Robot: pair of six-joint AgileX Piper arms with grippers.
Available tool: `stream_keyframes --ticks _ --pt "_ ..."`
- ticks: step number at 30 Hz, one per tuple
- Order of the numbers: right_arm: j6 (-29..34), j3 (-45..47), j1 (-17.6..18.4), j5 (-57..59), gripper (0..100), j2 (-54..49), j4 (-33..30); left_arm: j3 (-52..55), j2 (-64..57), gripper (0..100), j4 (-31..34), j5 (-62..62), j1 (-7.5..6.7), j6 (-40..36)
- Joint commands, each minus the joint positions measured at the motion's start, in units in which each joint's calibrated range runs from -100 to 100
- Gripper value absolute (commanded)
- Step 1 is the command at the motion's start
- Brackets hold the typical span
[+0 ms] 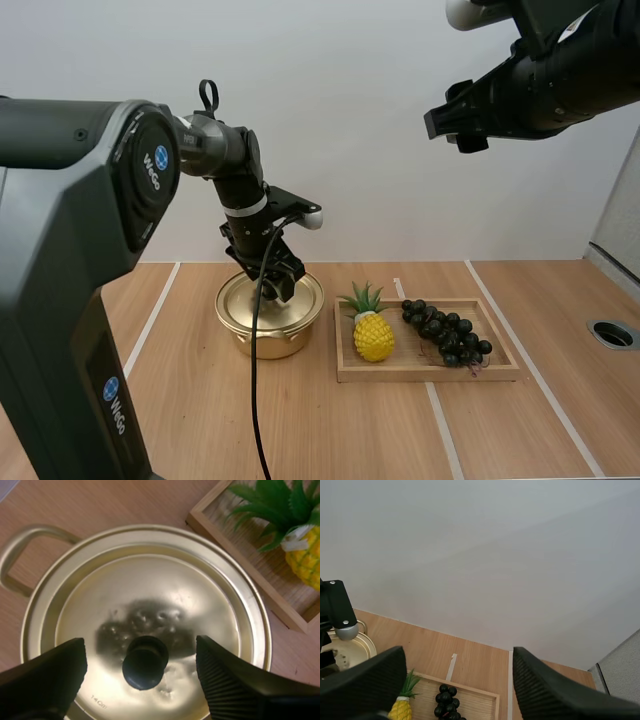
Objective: Open the pot, put the grape inside, and close it
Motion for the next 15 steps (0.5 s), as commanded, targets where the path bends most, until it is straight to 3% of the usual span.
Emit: stream_keyframes --ticks 1,13,15 --pt "-0.4 -0.5 -0.1 0.3 100 -0.3 0.1 -0.5 0.1 100 0.6 0.7 -0.14 -0.7" --pt "-0.4 -0.5 -0.1 0.5 100 -0.3 0.5 -0.5 0.0 100 0.7 2.5 -0.14 -2.3" --pt "-0.4 -0.5 -0.1 0.8 100 -0.3 0.8 -0.5 0.0 81 0.7 2.5 -0.14 -2.9"
